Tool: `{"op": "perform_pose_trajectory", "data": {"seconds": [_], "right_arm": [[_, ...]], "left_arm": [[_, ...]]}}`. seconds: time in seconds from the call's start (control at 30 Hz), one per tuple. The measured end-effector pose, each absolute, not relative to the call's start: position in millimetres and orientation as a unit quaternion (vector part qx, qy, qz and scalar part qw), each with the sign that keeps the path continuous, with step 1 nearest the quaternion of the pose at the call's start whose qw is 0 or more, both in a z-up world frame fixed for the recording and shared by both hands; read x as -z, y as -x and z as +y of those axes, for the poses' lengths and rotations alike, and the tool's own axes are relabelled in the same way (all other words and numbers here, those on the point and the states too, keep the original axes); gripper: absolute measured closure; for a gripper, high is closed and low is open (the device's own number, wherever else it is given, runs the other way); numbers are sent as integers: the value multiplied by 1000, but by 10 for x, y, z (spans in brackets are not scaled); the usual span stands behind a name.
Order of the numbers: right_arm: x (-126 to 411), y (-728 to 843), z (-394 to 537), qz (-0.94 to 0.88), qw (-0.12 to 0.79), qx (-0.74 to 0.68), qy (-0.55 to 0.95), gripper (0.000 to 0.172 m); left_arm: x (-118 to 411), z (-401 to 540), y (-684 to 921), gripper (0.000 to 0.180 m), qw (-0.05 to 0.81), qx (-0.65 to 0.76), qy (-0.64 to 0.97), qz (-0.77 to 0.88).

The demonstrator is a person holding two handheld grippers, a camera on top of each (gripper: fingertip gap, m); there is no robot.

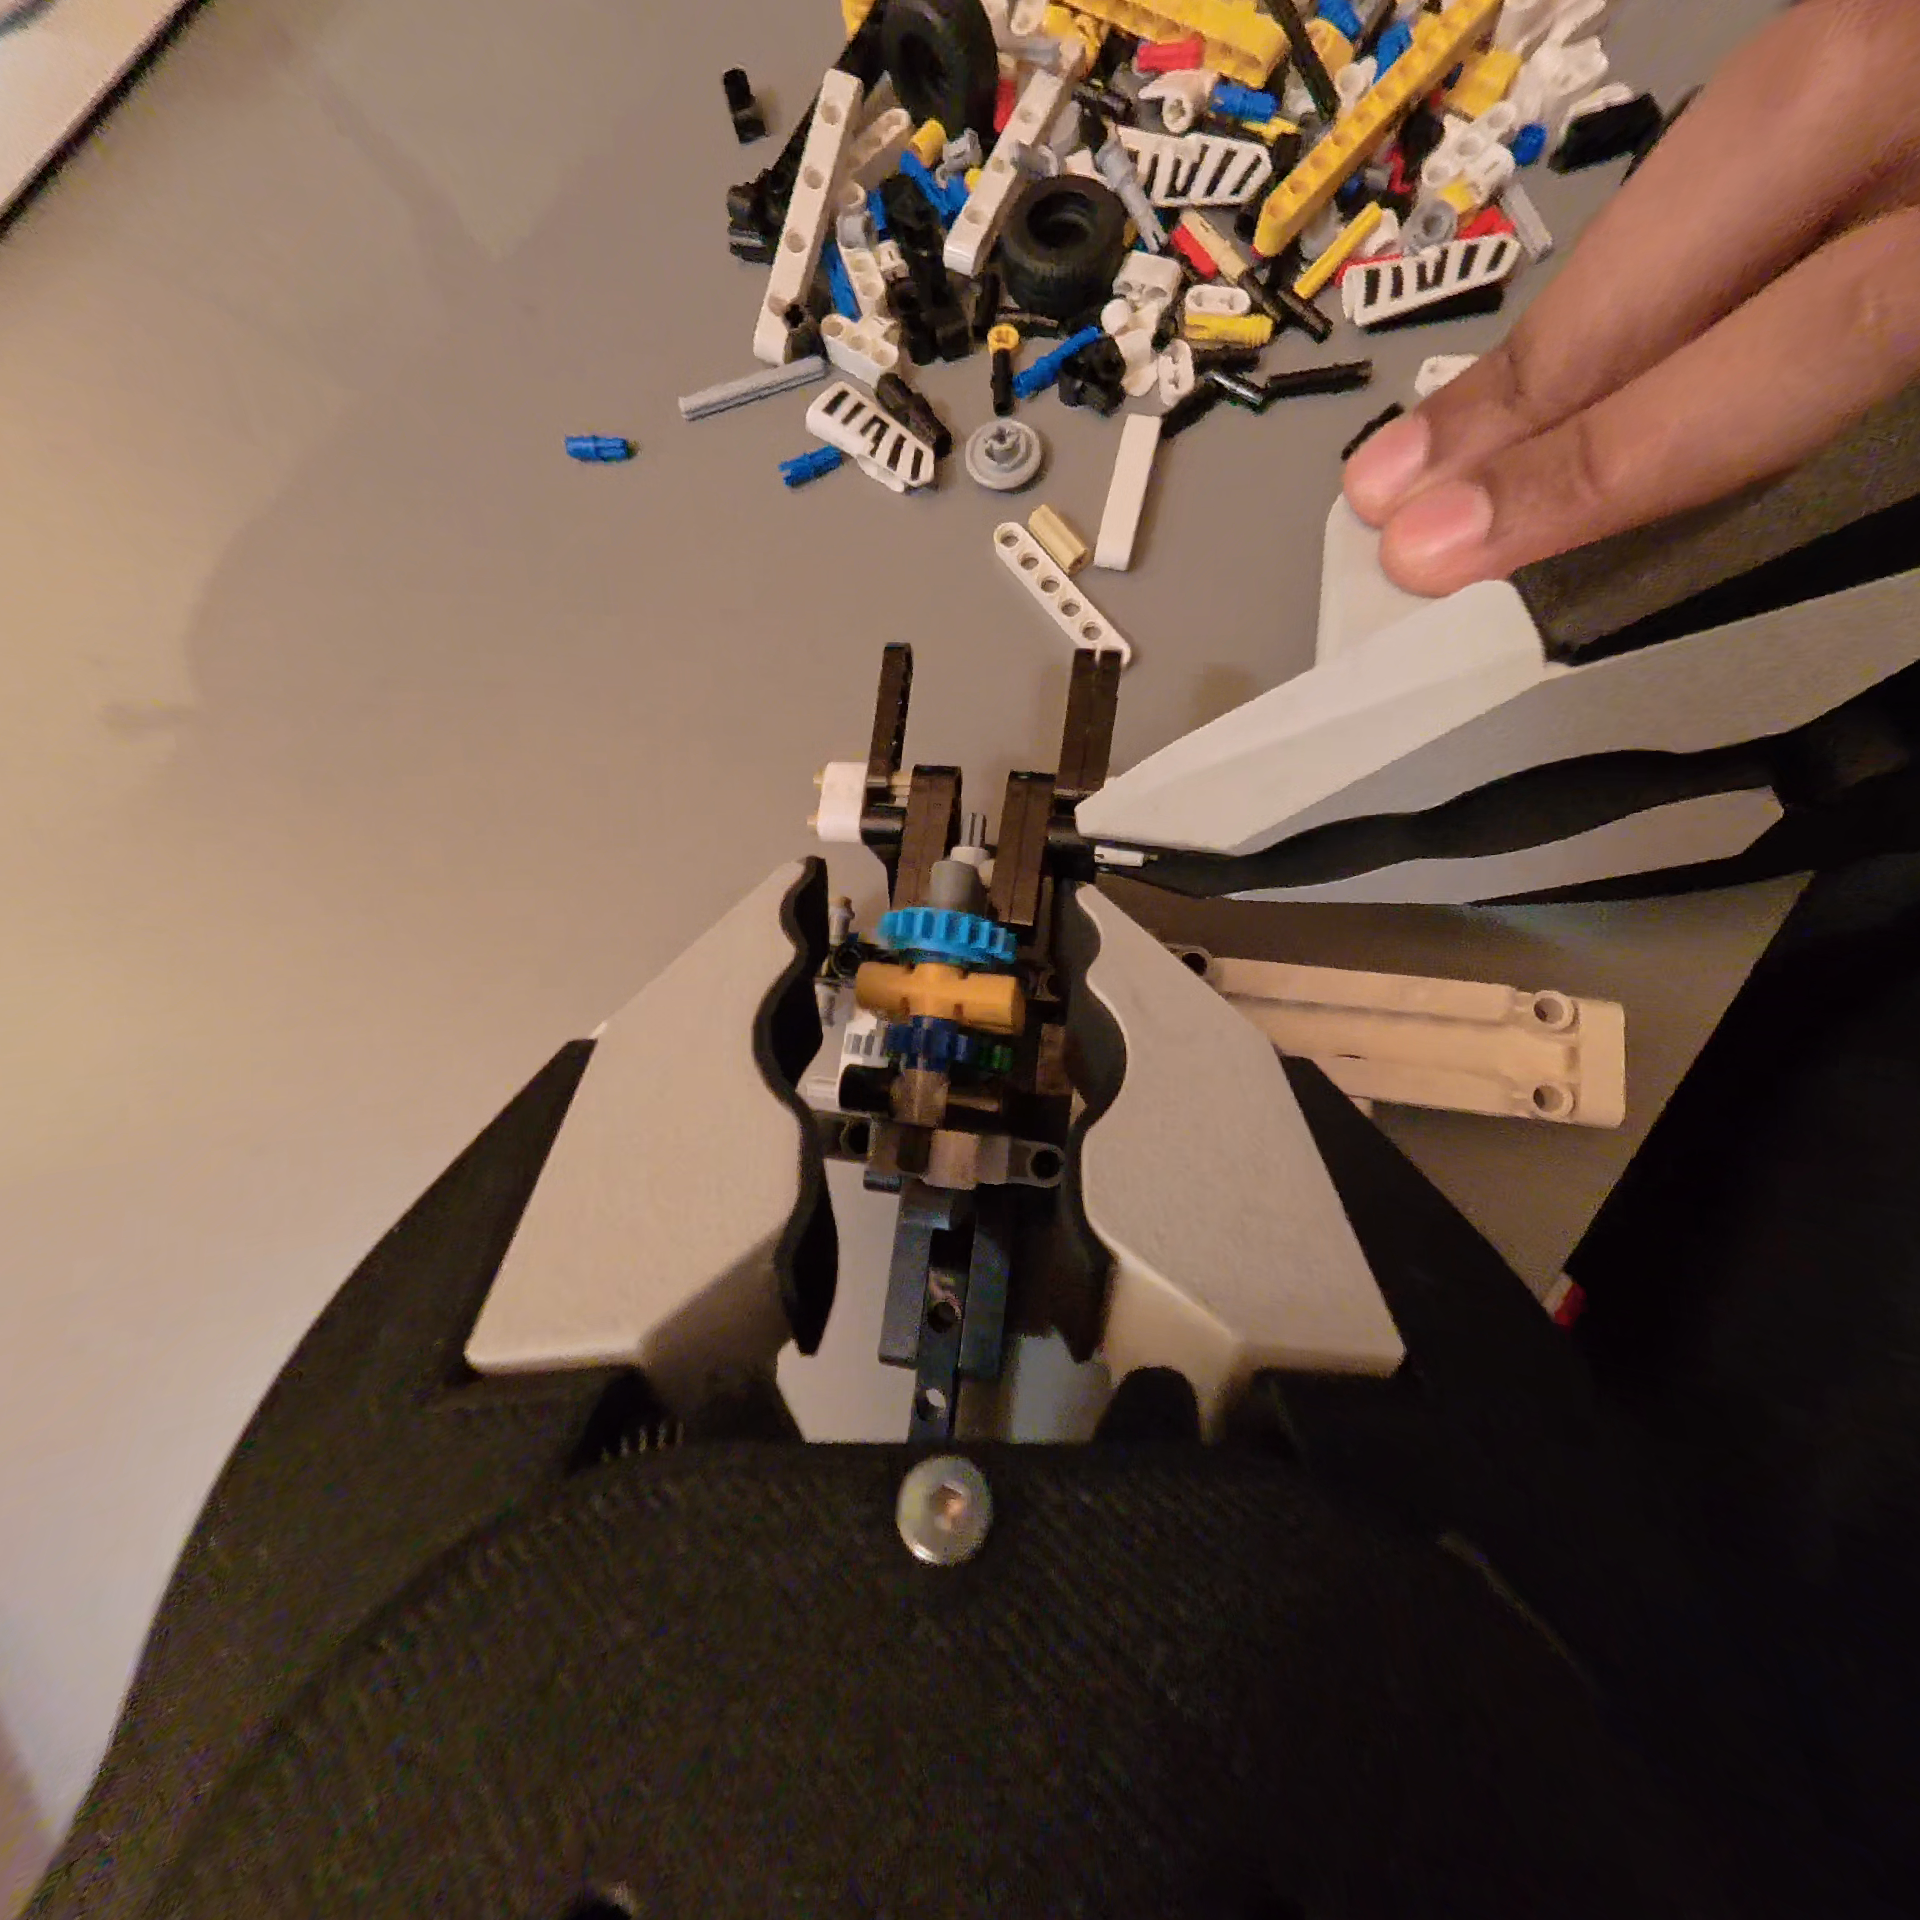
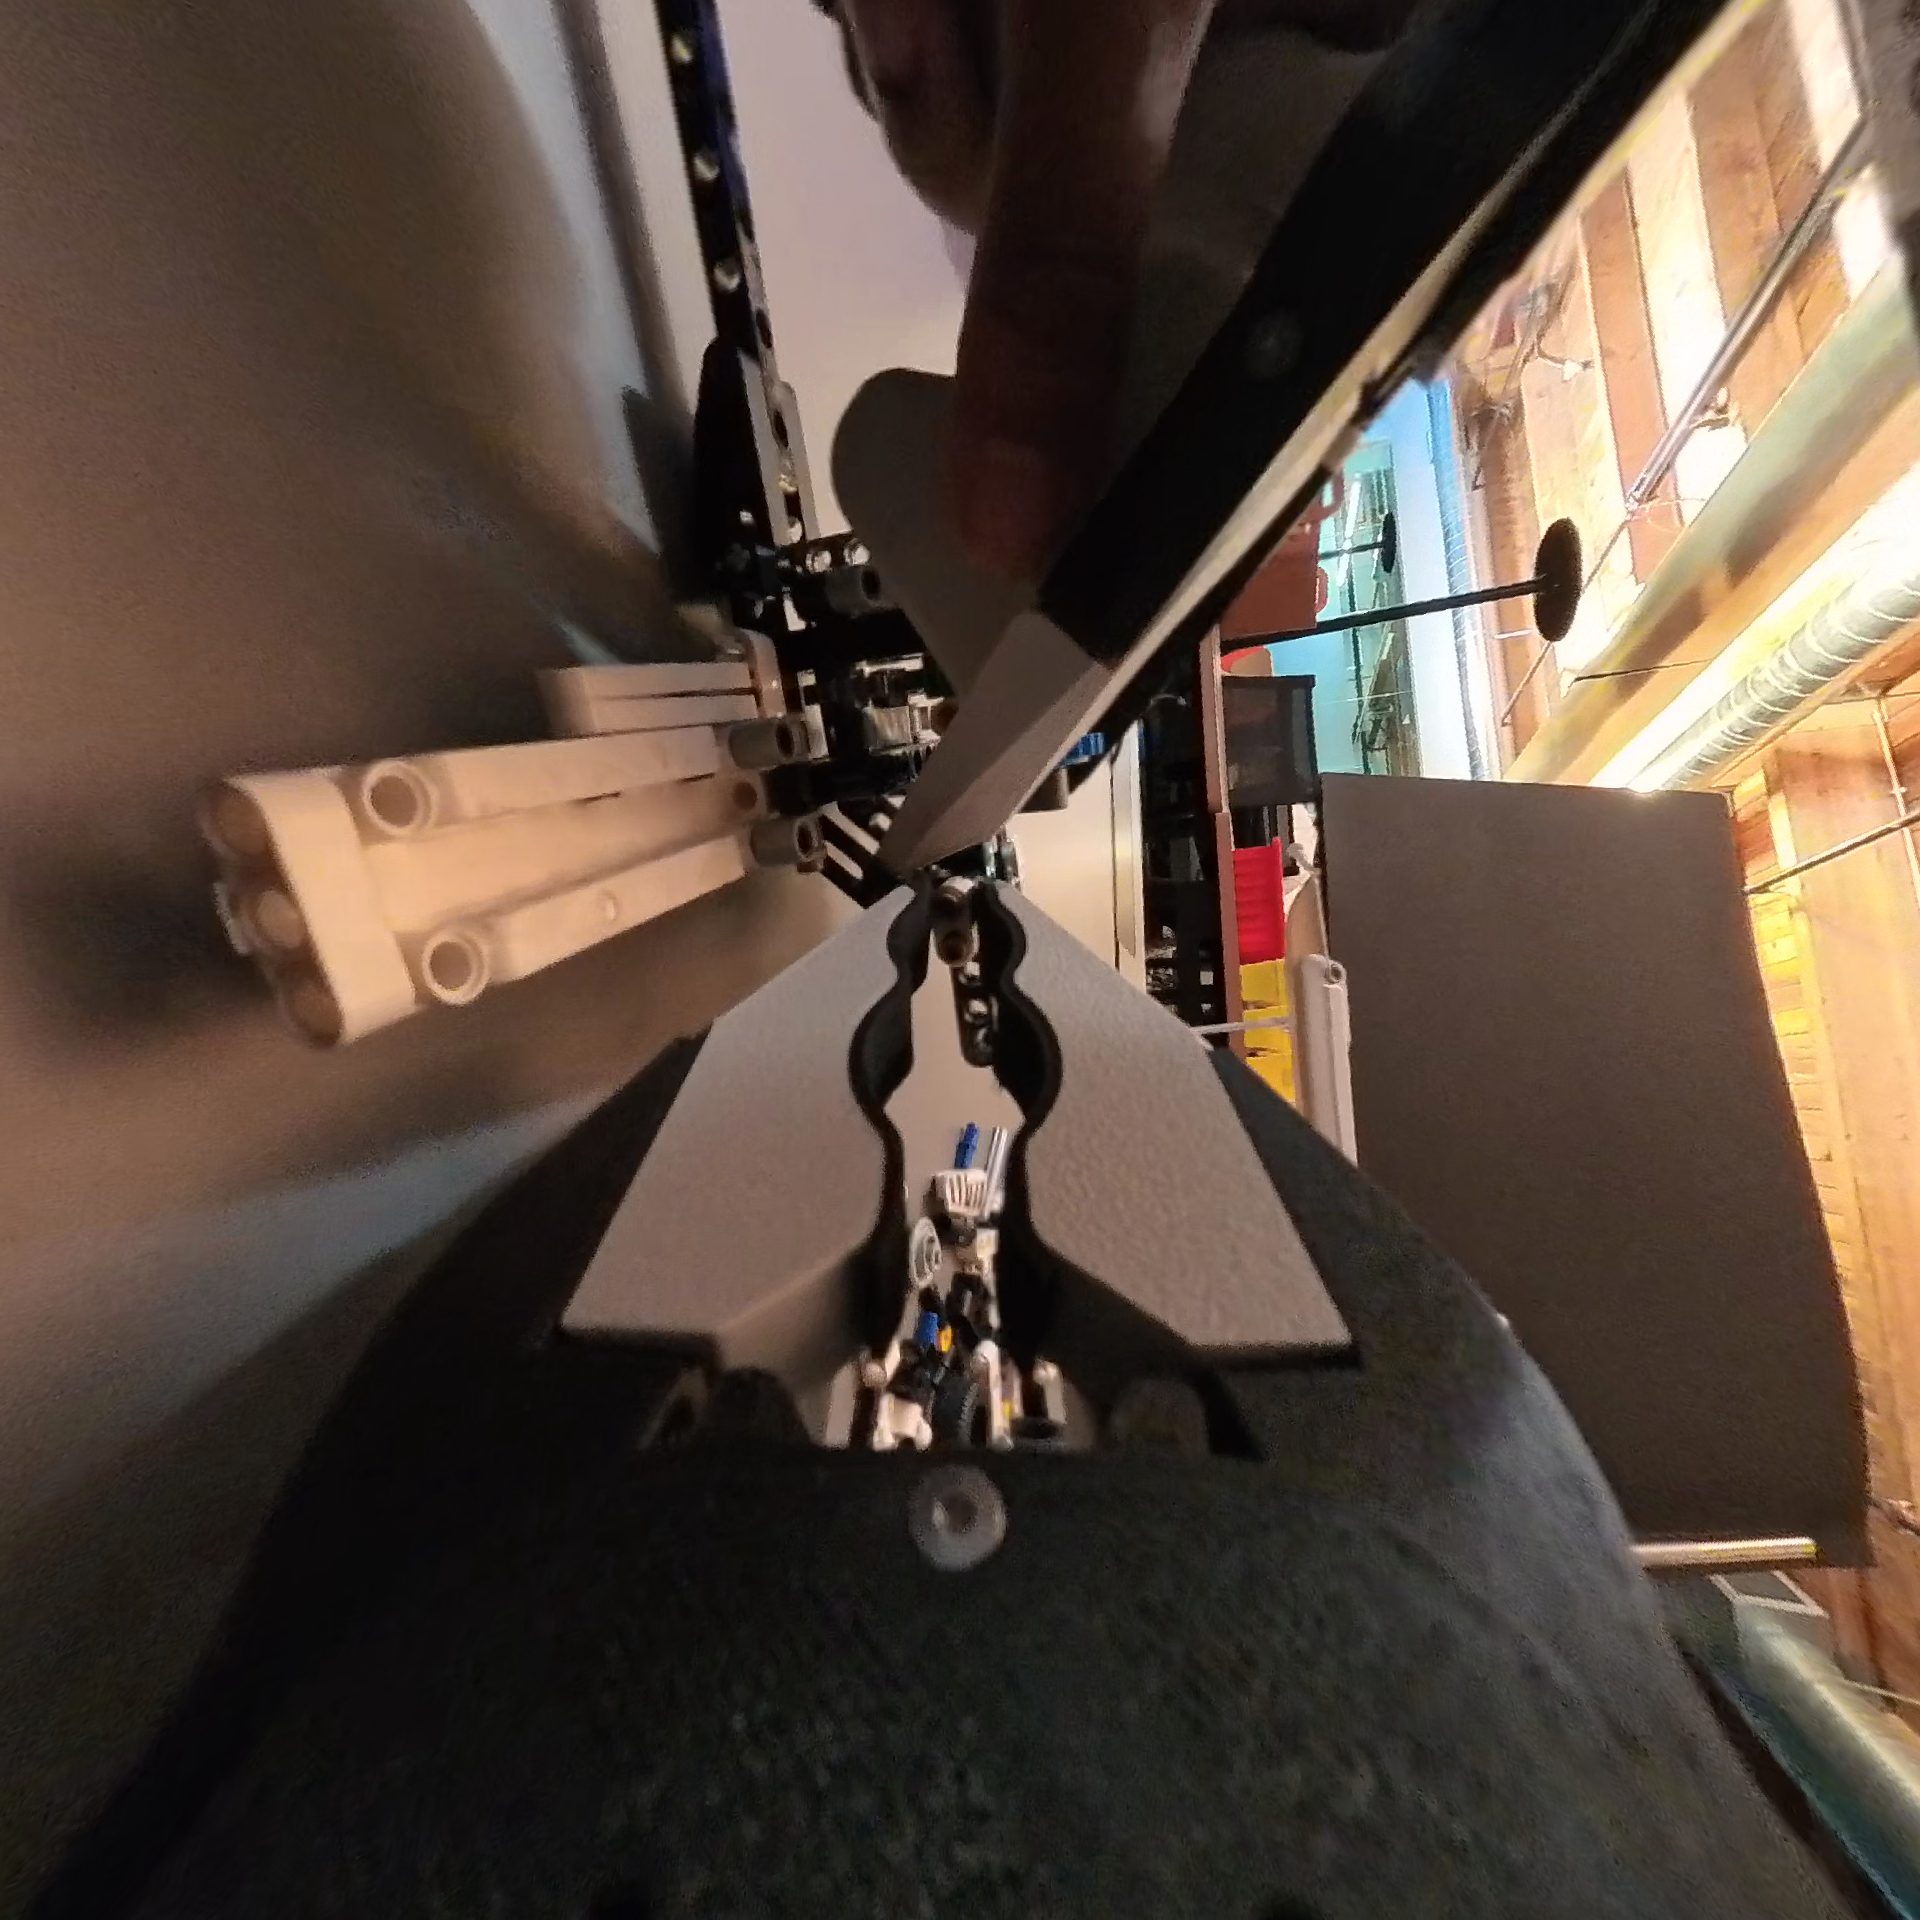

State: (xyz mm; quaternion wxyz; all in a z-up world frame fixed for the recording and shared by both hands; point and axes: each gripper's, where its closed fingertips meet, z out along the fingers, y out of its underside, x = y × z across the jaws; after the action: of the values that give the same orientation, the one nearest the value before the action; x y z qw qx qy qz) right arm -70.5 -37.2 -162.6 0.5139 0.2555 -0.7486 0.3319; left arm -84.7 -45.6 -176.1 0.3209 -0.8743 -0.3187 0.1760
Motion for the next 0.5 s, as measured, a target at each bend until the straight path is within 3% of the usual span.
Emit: {"op": "perform_pose_trajectory", "data": {"seconds": [0.2,0.5], "right_arm": [[1670,706,-362,-737,526,-305,-295,165],[1742,693,-410,-732,532,-286,-315,165]], "left_arm": [[1811,-430,833,150,259,-167,915,-262],[1950,-510,768,148,130,-39,953,-270]]}}
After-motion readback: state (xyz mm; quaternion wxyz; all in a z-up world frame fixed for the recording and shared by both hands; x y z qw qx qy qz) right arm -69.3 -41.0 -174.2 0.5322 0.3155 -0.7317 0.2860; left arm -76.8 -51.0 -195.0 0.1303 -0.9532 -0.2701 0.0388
